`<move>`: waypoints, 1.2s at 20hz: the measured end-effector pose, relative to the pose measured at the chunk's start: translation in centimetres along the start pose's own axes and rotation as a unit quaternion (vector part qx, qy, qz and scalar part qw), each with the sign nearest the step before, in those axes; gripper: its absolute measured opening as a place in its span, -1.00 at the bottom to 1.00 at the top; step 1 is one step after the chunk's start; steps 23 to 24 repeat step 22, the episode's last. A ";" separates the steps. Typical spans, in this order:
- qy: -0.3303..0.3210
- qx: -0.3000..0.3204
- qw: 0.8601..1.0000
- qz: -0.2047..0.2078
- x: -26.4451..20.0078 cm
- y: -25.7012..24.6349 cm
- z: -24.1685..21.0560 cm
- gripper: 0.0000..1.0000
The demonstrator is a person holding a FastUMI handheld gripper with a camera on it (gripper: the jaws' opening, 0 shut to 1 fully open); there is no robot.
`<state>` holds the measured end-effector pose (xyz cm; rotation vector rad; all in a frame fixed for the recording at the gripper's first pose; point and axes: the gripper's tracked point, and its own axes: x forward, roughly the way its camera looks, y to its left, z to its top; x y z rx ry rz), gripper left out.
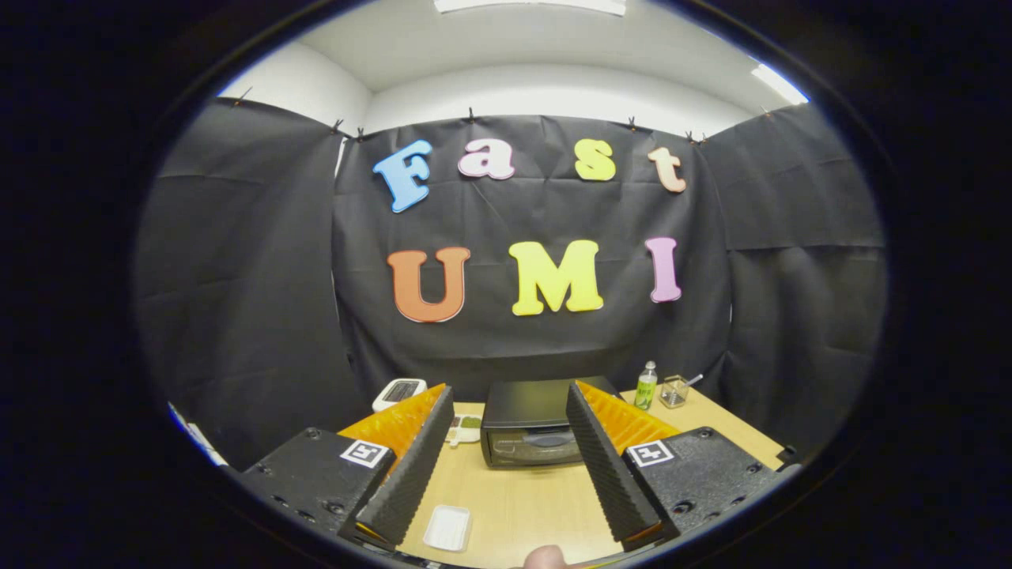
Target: Open the toaster oven, put the food inside, and close the toaster oven door.
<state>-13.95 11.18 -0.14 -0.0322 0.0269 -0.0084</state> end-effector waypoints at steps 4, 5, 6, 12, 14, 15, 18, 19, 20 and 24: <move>0.008 0.010 1.000 -0.004 -0.1 -0.5 -1.0 0.89; 0.009 0.013 1.000 -0.007 -0.2 -0.7 -1.2 0.89; 0.014 0.015 1.000 -0.006 -0.3 -0.9 -1.6 0.89; 0.011 0.005 1.000 -0.010 -0.7 -2.3 -2.2 0.89; 0.011 0.006 1.000 -0.011 -0.6 -2.8 -1.9 0.89; 0.008 0.009 1.000 -0.013 -0.5 -2.9 -1.5 0.89; 0.017 0.011 1.000 -0.013 -0.1 -3.1 -1.8 0.89; 0.018 0.008 1.000 -0.015 0.1 -3.1 -1.8 0.89; 0.020 0.006 1.000 -0.013 0.1 -3.0 -2.0 0.89; 0.025 0.003 1.000 -0.012 0.1 -2.5 -2.6 0.89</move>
